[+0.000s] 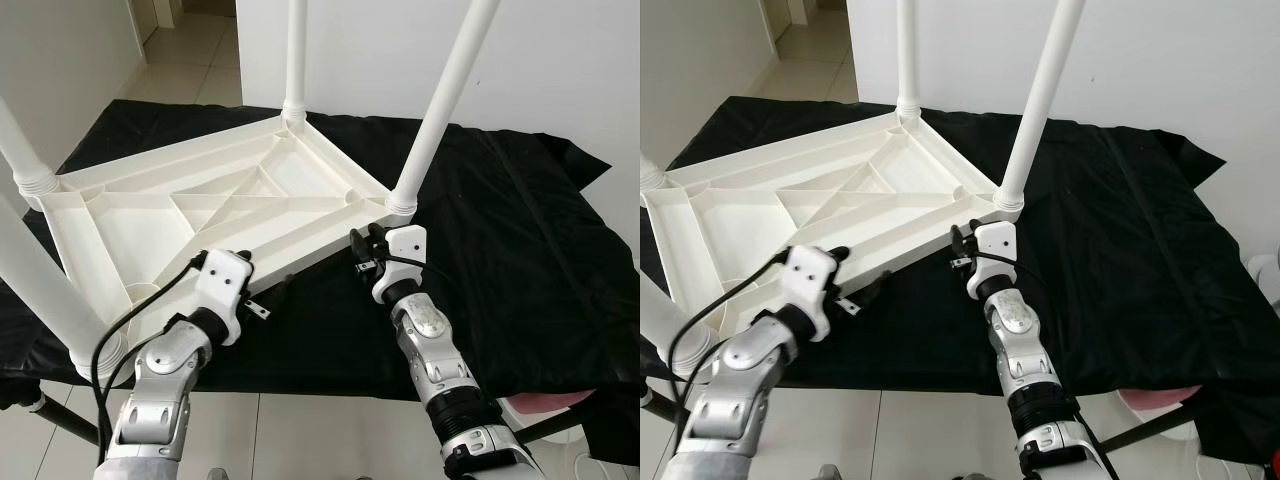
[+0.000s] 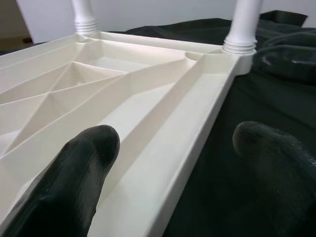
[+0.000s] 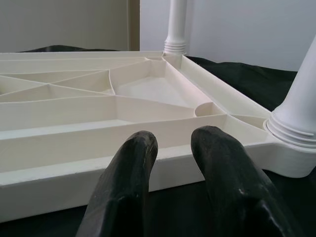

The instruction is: Building children table

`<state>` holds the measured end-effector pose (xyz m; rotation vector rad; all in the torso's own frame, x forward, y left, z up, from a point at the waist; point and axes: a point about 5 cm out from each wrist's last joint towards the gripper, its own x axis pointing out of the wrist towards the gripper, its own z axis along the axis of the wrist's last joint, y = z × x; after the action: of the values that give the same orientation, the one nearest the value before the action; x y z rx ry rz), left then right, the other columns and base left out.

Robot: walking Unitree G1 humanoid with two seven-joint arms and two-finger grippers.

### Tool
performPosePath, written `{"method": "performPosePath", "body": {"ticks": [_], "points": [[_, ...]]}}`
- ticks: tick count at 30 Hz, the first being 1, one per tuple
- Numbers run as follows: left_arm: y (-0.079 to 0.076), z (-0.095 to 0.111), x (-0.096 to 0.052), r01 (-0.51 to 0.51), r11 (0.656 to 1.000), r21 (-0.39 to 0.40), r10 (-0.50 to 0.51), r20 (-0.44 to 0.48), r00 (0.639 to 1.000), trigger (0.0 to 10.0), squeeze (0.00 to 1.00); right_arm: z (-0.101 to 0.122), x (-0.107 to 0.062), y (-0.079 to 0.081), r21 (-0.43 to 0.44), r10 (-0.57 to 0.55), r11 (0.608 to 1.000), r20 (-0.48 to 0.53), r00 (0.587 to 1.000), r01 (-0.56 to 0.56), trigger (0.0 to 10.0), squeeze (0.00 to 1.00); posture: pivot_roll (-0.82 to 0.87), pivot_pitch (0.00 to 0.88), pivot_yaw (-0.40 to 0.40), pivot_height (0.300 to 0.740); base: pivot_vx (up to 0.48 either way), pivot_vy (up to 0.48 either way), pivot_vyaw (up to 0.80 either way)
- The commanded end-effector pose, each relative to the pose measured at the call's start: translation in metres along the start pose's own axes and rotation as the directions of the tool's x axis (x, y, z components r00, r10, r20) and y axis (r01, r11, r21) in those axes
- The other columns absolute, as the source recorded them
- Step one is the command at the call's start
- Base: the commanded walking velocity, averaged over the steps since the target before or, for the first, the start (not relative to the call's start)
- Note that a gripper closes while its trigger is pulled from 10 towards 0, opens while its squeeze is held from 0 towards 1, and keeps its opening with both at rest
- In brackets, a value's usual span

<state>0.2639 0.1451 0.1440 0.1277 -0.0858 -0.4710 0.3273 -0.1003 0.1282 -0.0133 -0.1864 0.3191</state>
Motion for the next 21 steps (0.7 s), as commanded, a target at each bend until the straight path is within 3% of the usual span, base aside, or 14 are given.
{"method": "performPosePath", "body": {"ticks": [1, 12, 14, 16, 21], "points": [[0.003, 0.0, -0.003, -0.059, 0.998, -0.019, 0.059, -0.003, 0.998, 10.0, 0.0, 0.001, 0.001, -0.001, -0.003, 0.003, 1.0, 0.007, 1.0, -0.003, 10.0, 0.0, 0.08, 0.014, -0.081, 0.74, 0.0, 0.0, 0.0], [0.021, 0.005, -0.048, -0.226, 0.973, -0.045, 0.227, 0.019, 0.974, 10.0, 0.0, 0.003, 0.018, 0.01, 0.005, 0.083, 0.997, 0.008, 0.997, -0.083, 10.0, 0.0, 0.17, 0.03, -0.143, 0.74, 0.0, 0.0, 0.0], [0.025, 0.003, -0.062, -0.234, 0.971, -0.045, 0.235, 0.005, 0.972, 10.0, 0.0, 0.005, 0.023, 0.014, 0.004, 0.107, 0.994, 0.009, 0.994, -0.107, 10.0, 0.0, 0.19, 0.034, -0.15, 0.74, 0.0, 0.0, 0.0], [0.026, 0.003, -0.065, -0.234, 0.971, -0.046, 0.235, 0.0, 0.972, 10.0, 0.0, 0.005, 0.024, 0.015, 0.004, 0.112, 0.994, 0.01, 0.994, -0.112, 10.0, 0.0, 0.19, 0.036, -0.152, 0.74, 0.0, 0.0, 0.0], [0.031, 0.006, -0.092, -0.213, 0.977, -0.03, 0.212, -0.029, 0.977, 10.0, 0.0, 0.007, 0.031, 0.016, -0.003, 0.131, 0.991, 0.012, 0.991, -0.131, 10.0, 0.0, 0.24, 0.047, -0.159, 0.74, 0.0, 0.0, 0.0]]}}
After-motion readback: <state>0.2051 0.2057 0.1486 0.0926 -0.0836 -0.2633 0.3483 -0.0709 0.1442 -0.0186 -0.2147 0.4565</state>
